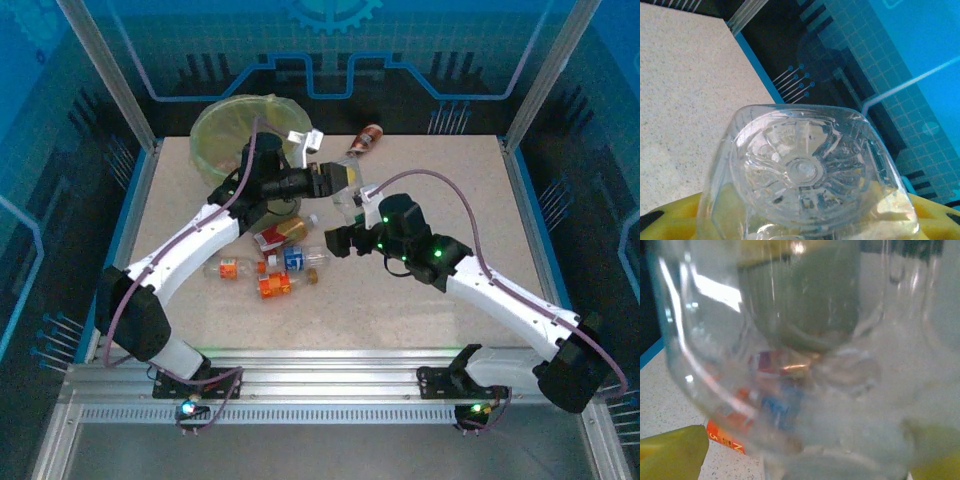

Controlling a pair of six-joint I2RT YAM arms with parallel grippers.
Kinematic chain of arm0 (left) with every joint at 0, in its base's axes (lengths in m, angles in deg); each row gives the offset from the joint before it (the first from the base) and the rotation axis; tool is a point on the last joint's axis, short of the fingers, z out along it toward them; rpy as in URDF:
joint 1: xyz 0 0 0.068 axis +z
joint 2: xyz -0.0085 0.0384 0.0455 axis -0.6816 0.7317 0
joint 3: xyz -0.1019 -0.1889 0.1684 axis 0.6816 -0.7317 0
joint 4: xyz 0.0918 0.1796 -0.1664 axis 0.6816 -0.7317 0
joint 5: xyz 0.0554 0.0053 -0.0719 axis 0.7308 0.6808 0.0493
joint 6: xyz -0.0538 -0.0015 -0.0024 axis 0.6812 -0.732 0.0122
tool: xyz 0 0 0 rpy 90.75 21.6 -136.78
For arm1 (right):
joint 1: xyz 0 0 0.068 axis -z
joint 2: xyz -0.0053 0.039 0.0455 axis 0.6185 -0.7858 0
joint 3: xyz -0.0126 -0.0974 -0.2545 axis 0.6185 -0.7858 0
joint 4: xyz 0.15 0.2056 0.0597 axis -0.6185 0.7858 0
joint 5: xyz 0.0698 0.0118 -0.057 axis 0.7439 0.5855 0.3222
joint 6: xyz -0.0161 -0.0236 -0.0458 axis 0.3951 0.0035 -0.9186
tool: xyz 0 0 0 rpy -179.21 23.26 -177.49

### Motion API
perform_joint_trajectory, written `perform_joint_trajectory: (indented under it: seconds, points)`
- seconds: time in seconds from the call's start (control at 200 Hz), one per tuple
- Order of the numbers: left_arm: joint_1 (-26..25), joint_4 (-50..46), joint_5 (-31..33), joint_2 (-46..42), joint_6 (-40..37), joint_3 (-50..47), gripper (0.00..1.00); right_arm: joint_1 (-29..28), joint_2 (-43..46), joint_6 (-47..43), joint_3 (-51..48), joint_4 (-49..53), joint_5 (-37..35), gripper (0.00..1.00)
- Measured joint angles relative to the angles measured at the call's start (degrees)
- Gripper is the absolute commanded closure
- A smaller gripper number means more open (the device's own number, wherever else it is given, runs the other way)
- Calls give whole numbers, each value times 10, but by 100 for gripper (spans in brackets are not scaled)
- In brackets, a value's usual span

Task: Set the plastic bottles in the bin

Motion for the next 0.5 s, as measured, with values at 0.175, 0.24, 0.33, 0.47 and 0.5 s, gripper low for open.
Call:
perform_joint_trajectory:
  seconds: [0.175, 0.24, 0.33, 0.47, 0.5]
  points:
    - [35, -31, 14, 0, -36, 44, 62, -6, 21, 0, 1, 16, -9, 0]
    - [52, -46, 24, 0, -54, 66, 62, -9, 33, 0, 1, 21, -16, 0]
    - [71, -72, 40, 0, -80, 102, 62, -11, 47, 0, 1, 26, -26, 0]
    - [99, -106, 72, -4, -128, 157, 63, -12, 56, 5, 1, 35, -42, 0]
    - [106, -114, 78, -5, -136, 169, 63, -12, 56, 7, 1, 38, -47, 0]
